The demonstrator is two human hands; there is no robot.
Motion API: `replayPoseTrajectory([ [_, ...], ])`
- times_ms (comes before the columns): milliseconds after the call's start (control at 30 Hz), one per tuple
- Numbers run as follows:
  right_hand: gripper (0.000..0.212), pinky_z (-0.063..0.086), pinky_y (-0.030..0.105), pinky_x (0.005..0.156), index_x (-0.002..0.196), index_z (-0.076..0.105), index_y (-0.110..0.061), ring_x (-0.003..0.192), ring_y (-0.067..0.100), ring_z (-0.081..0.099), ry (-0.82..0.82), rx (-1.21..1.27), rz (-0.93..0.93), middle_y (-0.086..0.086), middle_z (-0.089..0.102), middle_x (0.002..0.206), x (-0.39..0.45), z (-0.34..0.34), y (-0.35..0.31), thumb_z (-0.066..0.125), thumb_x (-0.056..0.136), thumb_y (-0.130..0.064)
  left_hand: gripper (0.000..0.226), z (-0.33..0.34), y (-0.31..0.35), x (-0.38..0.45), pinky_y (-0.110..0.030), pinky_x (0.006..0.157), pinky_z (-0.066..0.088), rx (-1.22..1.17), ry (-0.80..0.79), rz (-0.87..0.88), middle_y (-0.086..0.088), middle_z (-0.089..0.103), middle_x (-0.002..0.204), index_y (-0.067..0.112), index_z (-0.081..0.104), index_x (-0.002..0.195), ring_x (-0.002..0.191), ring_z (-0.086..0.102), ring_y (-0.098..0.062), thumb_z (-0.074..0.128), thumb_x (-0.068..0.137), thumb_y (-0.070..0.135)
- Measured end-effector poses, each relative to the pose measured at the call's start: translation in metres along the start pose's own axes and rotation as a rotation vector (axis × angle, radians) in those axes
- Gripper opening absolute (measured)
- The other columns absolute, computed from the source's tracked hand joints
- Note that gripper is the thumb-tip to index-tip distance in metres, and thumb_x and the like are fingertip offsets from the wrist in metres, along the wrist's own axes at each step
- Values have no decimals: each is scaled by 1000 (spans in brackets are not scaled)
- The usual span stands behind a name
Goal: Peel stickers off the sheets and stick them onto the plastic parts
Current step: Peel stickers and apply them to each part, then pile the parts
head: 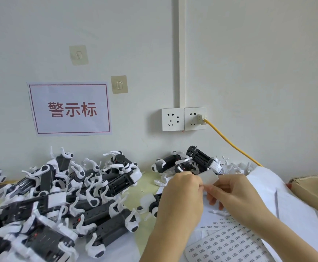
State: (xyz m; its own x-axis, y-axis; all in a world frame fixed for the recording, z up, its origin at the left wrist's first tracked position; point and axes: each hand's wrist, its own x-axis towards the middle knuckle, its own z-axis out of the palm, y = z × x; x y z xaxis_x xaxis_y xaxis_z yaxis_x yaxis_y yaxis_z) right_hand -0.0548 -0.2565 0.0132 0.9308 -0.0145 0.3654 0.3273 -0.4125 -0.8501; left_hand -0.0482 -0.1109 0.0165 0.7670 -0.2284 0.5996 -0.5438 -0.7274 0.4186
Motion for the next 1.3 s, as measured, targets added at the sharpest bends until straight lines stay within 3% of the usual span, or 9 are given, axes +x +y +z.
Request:
replayPoseTrajectory([
  [233, 38, 45, 18, 47, 56, 70, -8, 44, 10, 55, -8, 89, 39, 9, 70, 59, -1, -3, 0, 65, 94, -8, 25, -3, 5, -1, -27, 61, 34, 102, -10, 23, 4, 51, 83, 17, 61, 77, 71, 45, -17, 50, 98, 24],
  [667, 35, 44, 22, 47, 58, 72, -6, 50, 13, 59, -43, 156, 99, 13, 70, 63, 0, -2, 3, 66, 92, -7, 25, 2, 3, -3, -31, 64, 40, 140, 2, 22, 3, 49, 82, 14, 66, 81, 82, 53, -21, 49, 98, 18],
  [833, 32, 43, 21, 48, 61, 71, -2, 48, 13, 57, -29, 143, 80, 15, 70, 63, 0, -2, 4, 67, 92, -8, 23, 6, 4, -3, -27, 60, 32, 110, 48, 8, 3, 52, 79, 14, 64, 75, 74, 47, -16, 52, 94, 20],
  [1000, 33, 42, 19, 46, 59, 72, -6, 45, 10, 55, -21, 125, 28, 10, 69, 59, -1, -1, 3, 67, 92, -6, 17, 8, 0, -1, -29, 61, 44, -57, 84, -19, 3, 59, 73, 14, 69, 72, 66, 52, -13, 60, 87, 15],
  [1167, 38, 42, 18, 45, 54, 70, -10, 43, 7, 53, -23, 114, 2, 7, 68, 57, -1, 0, 2, 67, 92, -7, 17, 10, -4, 0, -27, 52, 47, -229, 106, -83, 6, 61, 61, 14, 68, 65, 53, 55, -12, 65, 81, 9],
  [1300, 39, 42, 17, 44, 53, 70, -13, 42, 6, 54, -14, 103, -4, 6, 67, 55, -1, -1, 2, 68, 92, -8, 14, 8, -9, 1, -24, 56, 50, -301, 87, -84, 6, 65, 61, 17, 71, 68, 59, 59, -12, 67, 80, 10],
])
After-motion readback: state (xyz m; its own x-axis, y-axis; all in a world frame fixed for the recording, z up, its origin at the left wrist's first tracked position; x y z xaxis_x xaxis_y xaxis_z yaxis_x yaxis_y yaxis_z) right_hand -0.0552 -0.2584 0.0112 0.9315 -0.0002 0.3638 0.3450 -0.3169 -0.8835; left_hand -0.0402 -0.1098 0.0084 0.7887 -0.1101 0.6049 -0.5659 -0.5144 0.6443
